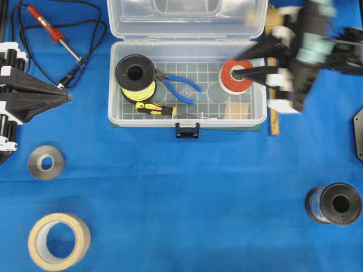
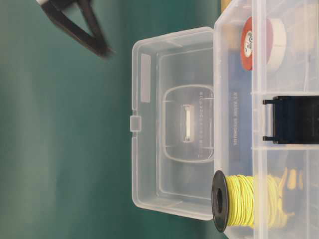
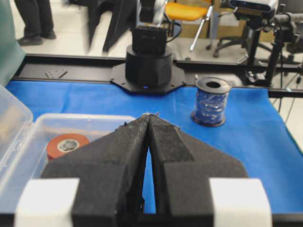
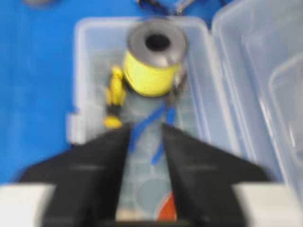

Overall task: Pick the nipper from the toolbox among several items.
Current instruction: 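Move the right gripper over the toolbox toward the blue-handled pliers, then lower the right gripper and close it on the blue pliers handles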

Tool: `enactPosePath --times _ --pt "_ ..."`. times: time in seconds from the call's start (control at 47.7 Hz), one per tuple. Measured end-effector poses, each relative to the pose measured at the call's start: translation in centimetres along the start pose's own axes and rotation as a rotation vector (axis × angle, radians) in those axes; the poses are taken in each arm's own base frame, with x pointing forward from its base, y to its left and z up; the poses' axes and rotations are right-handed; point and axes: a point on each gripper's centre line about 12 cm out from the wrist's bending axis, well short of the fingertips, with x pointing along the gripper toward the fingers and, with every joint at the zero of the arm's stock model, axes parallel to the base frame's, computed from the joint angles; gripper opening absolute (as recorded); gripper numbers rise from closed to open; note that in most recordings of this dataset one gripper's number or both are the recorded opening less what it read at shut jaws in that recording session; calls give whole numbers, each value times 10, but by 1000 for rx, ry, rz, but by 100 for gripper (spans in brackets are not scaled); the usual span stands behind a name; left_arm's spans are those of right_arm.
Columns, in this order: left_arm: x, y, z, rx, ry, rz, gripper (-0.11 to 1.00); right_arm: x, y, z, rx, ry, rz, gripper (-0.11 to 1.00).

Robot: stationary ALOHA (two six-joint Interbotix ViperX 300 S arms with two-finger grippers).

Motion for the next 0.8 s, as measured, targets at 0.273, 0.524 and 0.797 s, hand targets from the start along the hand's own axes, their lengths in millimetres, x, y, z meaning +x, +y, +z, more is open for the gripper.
enactPosePath --times 0.273,0.524,0.797 --pt "0 0 -1 -5 3 1 0 84 -20 -8 7 272 -60 74" --pt "1 0 -1 -6 5 2 0 151 -28 -39 14 411 -73 75" --pt "1 0 -2 -14 9 3 0 191 -37 -70 24 475 -81 75"
